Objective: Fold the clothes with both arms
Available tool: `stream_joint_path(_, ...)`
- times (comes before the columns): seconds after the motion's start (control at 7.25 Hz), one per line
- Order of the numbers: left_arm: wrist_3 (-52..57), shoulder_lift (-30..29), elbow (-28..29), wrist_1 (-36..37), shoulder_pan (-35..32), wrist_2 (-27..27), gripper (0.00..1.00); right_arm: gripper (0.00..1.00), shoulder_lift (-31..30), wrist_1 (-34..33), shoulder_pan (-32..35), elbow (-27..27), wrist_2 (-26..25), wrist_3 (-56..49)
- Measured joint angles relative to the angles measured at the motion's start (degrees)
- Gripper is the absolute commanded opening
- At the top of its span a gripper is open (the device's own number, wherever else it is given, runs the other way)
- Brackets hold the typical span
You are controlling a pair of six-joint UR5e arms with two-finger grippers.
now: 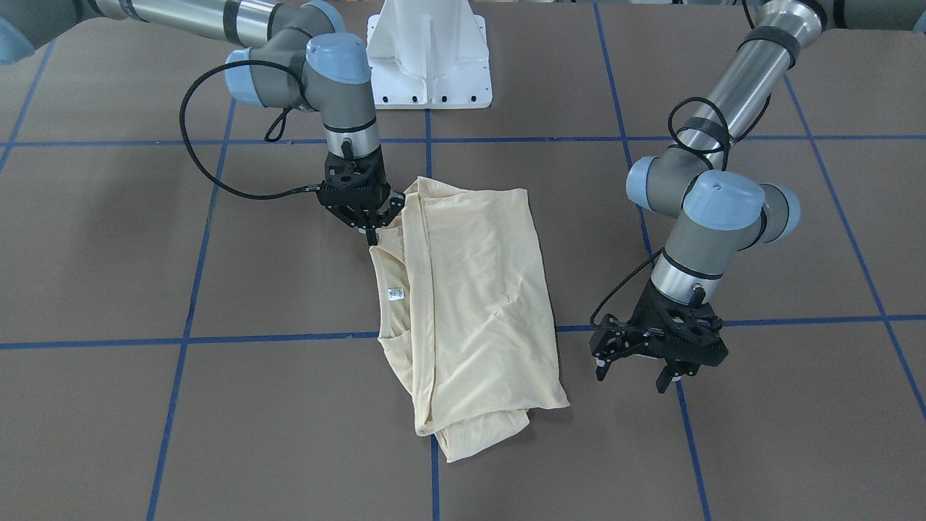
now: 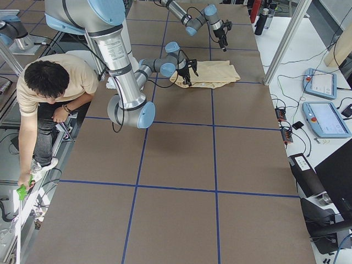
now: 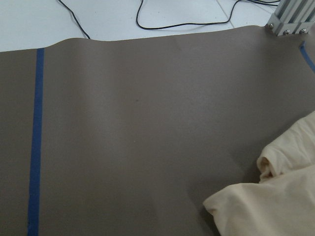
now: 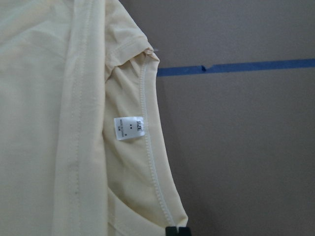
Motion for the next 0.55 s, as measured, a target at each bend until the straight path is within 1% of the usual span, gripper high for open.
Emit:
stream_joint_path(0.14, -0.1, 0.0, 0.0, 0.0, 0.0, 0.0, 1.0, 0.0, -2.4, 0.0, -1.5, 3.1, -0.6, 0.0)
stream_joint_path(0.28, -0.1, 0.0, -0.1, 0.0, 0.0, 0.0, 1.0, 0.0, -3.8, 0.0, -2.7, 4.6, -1.5, -0.1)
stream_joint_path(0.55, -0.3, 0.0, -0.1, 0.0, 0.0, 0.0, 1.0, 0.0, -4.4, 0.0, -3.4, 5.2, -1.9, -0.2)
